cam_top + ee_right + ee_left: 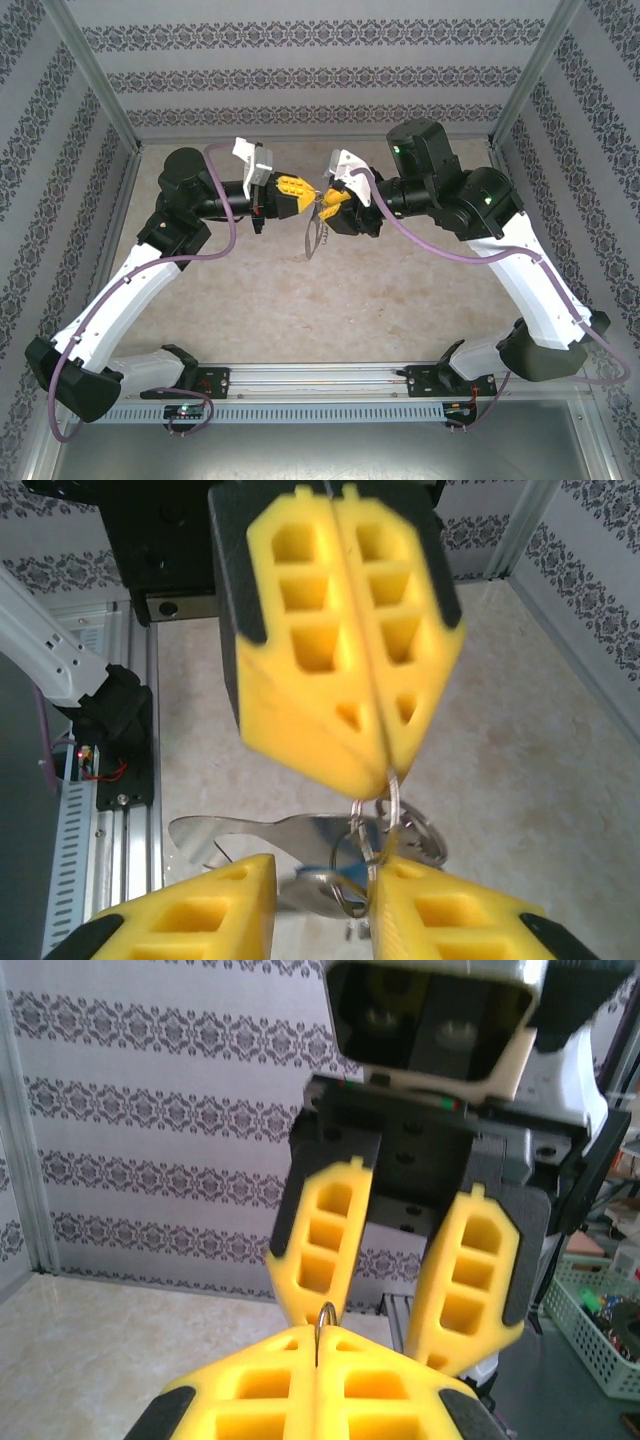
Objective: Put the keys on the keyring
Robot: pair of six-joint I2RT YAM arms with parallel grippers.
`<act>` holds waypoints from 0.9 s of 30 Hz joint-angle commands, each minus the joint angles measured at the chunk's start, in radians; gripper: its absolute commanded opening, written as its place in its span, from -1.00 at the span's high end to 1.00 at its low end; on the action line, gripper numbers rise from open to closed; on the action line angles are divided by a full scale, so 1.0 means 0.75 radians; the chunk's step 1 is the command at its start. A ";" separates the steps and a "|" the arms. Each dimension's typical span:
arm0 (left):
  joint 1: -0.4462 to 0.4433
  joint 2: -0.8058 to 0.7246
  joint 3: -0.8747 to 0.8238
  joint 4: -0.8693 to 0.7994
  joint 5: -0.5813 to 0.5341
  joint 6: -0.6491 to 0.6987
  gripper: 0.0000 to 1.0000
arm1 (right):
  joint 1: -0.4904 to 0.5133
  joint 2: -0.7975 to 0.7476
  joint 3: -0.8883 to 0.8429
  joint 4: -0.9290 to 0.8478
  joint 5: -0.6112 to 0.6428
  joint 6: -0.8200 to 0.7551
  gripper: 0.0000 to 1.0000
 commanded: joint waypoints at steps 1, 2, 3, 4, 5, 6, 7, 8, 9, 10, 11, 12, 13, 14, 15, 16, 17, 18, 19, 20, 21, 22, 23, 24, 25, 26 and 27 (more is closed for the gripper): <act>0.023 -0.037 -0.006 0.249 0.007 -0.130 1.00 | -0.014 -0.043 -0.043 0.072 -0.050 0.053 0.44; 0.023 -0.037 -0.006 0.254 0.012 -0.135 1.00 | -0.018 -0.050 -0.054 0.088 -0.051 0.062 0.51; 0.022 -0.037 -0.011 0.270 0.014 -0.146 1.00 | -0.020 -0.055 -0.062 0.104 -0.053 0.068 0.56; 0.023 -0.035 -0.013 0.282 0.015 -0.158 1.00 | -0.022 -0.059 -0.066 0.112 -0.054 0.072 0.59; 0.023 -0.033 -0.014 0.289 0.018 -0.163 1.00 | -0.024 -0.060 -0.072 0.120 -0.051 0.077 0.63; 0.023 -0.034 -0.015 0.292 0.020 -0.167 1.00 | -0.027 -0.062 -0.073 0.127 -0.046 0.081 0.66; 0.022 -0.033 -0.016 0.294 0.021 -0.168 1.00 | -0.029 -0.064 -0.074 0.131 -0.044 0.085 0.66; 0.023 -0.034 -0.016 0.293 0.022 -0.170 1.00 | -0.033 -0.068 -0.076 0.137 -0.044 0.090 0.66; 0.023 -0.033 -0.016 0.297 0.024 -0.172 1.00 | -0.035 -0.073 -0.082 0.145 -0.042 0.097 0.64; 0.023 -0.032 -0.016 0.299 0.024 -0.174 1.00 | -0.038 -0.076 -0.085 0.151 -0.040 0.101 0.61; 0.023 -0.034 -0.016 0.301 0.024 -0.174 1.00 | -0.041 -0.082 -0.088 0.155 -0.034 0.106 0.55; 0.022 -0.034 -0.015 0.301 0.026 -0.175 1.00 | -0.043 -0.089 -0.090 0.163 -0.030 0.108 0.50; 0.023 -0.033 -0.014 0.302 0.026 -0.177 1.00 | -0.047 -0.098 -0.094 0.172 -0.026 0.110 0.45; 0.023 -0.033 -0.013 0.303 0.026 -0.177 1.00 | -0.049 -0.110 -0.102 0.192 -0.023 0.116 0.43; 0.023 -0.034 -0.011 0.304 0.027 -0.177 1.00 | -0.049 -0.124 -0.114 0.216 -0.025 0.121 0.42; 0.026 -0.033 -0.011 0.305 0.028 -0.177 1.00 | -0.054 -0.134 -0.126 0.238 -0.026 0.128 0.40; 0.025 -0.032 -0.012 0.305 0.029 -0.178 1.00 | -0.056 -0.145 -0.136 0.260 -0.031 0.129 0.39; 0.024 -0.032 -0.013 0.309 0.030 -0.181 1.00 | -0.057 -0.147 -0.140 0.275 -0.038 0.128 0.38; 0.023 -0.028 -0.012 0.312 0.032 -0.185 1.00 | -0.056 -0.148 -0.142 0.287 -0.050 0.128 0.38; 0.023 -0.025 -0.012 0.317 0.035 -0.188 1.00 | -0.056 -0.146 -0.143 0.301 -0.064 0.131 0.38; 0.024 -0.026 -0.011 0.319 0.038 -0.188 1.00 | -0.056 -0.143 -0.139 0.317 -0.073 0.139 0.38; 0.024 -0.026 -0.010 0.319 0.039 -0.189 1.00 | -0.056 -0.139 -0.138 0.329 -0.074 0.147 0.39; 0.025 -0.026 -0.012 0.321 0.040 -0.189 1.00 | -0.056 -0.134 -0.133 0.338 -0.074 0.152 0.39; 0.025 -0.025 -0.012 0.323 0.041 -0.192 1.00 | -0.057 -0.130 -0.130 0.346 -0.074 0.155 0.39; 0.025 -0.024 -0.014 0.323 0.043 -0.192 1.00 | -0.056 -0.129 -0.132 0.353 -0.075 0.155 0.40; 0.025 -0.024 -0.014 0.324 0.044 -0.196 1.00 | -0.057 -0.126 -0.131 0.361 -0.078 0.158 0.41; 0.023 -0.021 -0.013 0.325 0.047 -0.195 1.00 | -0.057 -0.122 -0.131 0.370 -0.084 0.163 0.43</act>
